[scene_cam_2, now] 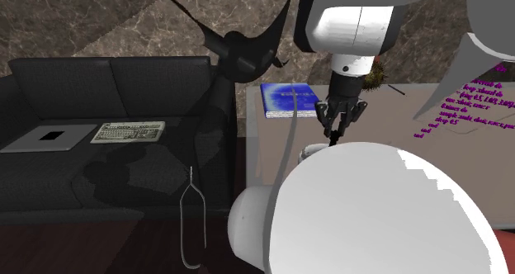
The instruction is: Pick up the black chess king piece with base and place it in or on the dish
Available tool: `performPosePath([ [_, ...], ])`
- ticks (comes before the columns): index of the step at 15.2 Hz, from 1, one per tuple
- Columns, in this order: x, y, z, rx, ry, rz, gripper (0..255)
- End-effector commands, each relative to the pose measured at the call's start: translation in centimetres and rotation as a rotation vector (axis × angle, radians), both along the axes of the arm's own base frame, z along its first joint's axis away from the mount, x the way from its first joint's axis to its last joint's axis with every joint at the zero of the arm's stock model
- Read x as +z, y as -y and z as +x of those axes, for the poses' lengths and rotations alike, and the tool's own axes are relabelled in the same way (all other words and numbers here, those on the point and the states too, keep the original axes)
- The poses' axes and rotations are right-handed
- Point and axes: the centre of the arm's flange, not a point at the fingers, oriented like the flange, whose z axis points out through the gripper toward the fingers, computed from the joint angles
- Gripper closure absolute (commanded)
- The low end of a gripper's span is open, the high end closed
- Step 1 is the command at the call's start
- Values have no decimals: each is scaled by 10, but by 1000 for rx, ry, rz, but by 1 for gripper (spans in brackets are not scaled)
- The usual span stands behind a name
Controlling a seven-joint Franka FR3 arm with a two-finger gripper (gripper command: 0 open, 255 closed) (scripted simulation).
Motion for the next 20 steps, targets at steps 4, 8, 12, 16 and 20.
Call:
performPosePath([
  [4,-5,-1,0,0,1,0,255],
  [8,-5,-1,0,0,1,0,255],
  [12,-5,-1,0,0,1,0,0],
  [16,21,0,0,0,1,0,0],
  [20,44,1,0,0,1,0,0],
])
